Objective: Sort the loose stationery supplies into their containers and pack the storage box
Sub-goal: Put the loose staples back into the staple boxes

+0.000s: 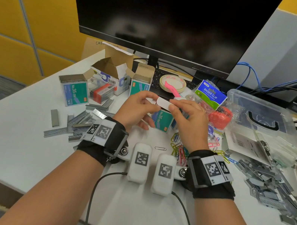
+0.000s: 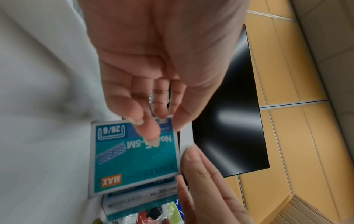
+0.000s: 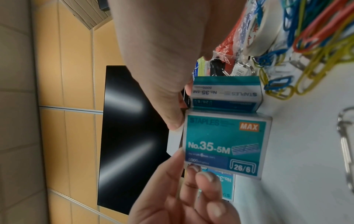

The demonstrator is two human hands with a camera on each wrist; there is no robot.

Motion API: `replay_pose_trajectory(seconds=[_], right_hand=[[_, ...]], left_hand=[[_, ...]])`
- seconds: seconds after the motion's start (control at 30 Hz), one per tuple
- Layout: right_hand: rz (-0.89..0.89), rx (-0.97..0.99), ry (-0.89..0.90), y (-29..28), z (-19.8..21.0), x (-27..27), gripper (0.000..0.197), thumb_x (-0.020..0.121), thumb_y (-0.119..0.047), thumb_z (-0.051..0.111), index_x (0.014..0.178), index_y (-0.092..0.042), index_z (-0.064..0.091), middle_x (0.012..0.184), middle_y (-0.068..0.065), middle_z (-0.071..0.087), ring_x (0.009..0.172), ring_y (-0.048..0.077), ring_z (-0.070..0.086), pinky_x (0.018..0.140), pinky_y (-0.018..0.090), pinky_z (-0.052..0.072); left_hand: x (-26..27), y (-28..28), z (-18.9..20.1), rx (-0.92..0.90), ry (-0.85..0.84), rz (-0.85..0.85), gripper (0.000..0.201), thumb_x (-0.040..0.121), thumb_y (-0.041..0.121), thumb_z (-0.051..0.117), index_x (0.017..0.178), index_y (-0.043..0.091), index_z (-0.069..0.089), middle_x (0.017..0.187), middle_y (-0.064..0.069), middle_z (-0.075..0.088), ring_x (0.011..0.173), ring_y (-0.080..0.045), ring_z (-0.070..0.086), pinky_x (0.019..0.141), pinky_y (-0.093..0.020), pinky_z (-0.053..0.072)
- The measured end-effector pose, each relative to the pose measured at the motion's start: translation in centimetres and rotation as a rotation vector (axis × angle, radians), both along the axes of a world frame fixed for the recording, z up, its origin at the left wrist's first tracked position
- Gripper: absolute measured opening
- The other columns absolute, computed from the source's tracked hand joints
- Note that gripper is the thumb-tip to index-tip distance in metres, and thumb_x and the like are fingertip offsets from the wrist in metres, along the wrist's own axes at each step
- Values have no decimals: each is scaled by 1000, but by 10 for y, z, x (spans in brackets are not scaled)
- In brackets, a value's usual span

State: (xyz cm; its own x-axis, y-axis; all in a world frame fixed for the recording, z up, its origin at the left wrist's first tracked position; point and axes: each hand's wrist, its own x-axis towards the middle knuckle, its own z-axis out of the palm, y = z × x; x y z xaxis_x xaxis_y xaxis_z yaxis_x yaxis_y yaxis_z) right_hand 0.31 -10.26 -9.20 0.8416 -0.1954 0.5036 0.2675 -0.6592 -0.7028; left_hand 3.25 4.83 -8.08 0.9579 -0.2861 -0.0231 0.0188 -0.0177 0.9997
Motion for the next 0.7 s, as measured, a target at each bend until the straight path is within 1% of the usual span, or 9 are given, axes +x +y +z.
replay_pose_trajectory(seconds=[0.1,0.17,0.3,0.5,0.57,0.63,0.7], right_hand=[[-5,0,3,0,0,0,21,89,-26,62,107,-20,71,108,3,65,109,24,52,95,49,40],[-5,0,7,0,0,-1,21,88,-26,62,106,-20,72,108,3,65,109,24,52,95,49,40],[-10,3,20,0,0,0,21,88,-26,63,106,-19,72,107,3,65,110,24,52,94,49,41],[-4,5,27,1,0,-1,20,87,-23,64,104,-17,73,106,4,64,110,25,51,95,48,41],[-5,-1,32,1,0,-1,19,87,-22,64,104,-17,73,105,2,64,111,24,51,96,48,41],[-2,-12,41,1,1,-2,19,87,-20,63,103,-17,73,103,-3,60,112,23,49,97,48,40],[0,-21,58,2,2,-2,18,88,-19,62,102,-17,73,99,-8,55,113,23,48,97,47,39]], left_hand=[[1,0,0,-32,17,5,26,88,10,61,107,21,47,82,-7,59,47,-15,59,46,-25,47],[1,0,1,-47,26,6,30,88,9,61,111,19,44,82,-7,59,47,-14,59,46,-25,48],[2,1,0,-54,43,19,34,88,9,62,114,18,43,80,-7,60,48,-14,60,45,-24,48],[3,2,0,-57,53,21,33,87,9,63,111,19,45,84,-9,62,50,-15,61,47,-25,49],[3,3,0,-54,54,13,33,86,8,63,112,19,45,87,-10,62,52,-17,61,49,-26,49],[4,4,0,-53,66,9,33,86,4,61,113,18,47,87,-9,62,54,-19,60,51,-28,48],[4,6,1,-58,84,15,28,87,5,58,110,19,49,86,-9,62,56,-22,59,52,-28,47]])
